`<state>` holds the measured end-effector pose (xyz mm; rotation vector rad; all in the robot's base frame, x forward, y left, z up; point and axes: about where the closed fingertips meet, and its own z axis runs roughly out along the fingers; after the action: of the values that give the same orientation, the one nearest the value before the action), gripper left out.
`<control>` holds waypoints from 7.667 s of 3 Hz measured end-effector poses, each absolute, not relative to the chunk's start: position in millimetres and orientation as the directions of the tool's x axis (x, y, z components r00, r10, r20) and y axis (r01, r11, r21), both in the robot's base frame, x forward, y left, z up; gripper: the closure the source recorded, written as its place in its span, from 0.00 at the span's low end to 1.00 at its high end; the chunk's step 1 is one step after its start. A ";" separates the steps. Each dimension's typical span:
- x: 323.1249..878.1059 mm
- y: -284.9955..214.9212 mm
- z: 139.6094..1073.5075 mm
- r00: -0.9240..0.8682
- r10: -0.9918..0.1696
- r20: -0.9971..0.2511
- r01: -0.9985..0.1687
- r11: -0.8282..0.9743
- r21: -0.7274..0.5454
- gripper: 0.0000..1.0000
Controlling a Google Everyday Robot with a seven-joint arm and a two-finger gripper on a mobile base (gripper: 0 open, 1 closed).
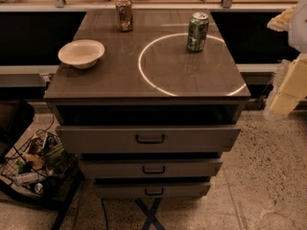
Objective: Move green can near paper bowl
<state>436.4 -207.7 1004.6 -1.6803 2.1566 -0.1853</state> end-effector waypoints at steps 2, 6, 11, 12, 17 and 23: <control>452.9 -211.2 1003.9 -0.206 -0.943 -0.263 -0.877 0.297 -0.377 0.00; 619.1 -236.3 948.0 -0.190 -0.516 -0.835 -0.646 0.707 -0.290 0.00; 749.9 -208.6 976.9 -0.032 -0.191 -0.981 -0.487 0.860 -0.151 0.00; 783.6 -183.0 966.8 0.009 -0.135 -0.991 -0.488 0.864 -0.122 0.00; 837.1 -146.7 923.2 0.067 -0.114 -0.991 -0.473 0.871 -0.133 0.72; 749.8 -100.5 1025.6 0.223 -0.125 -0.967 -0.536 0.813 -0.228 1.00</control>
Offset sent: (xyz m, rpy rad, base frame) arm 0.0500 -0.0129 -0.0055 0.0798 -0.1310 -0.0618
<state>749.8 -100.5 1025.6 -0.5976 1.3359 0.3082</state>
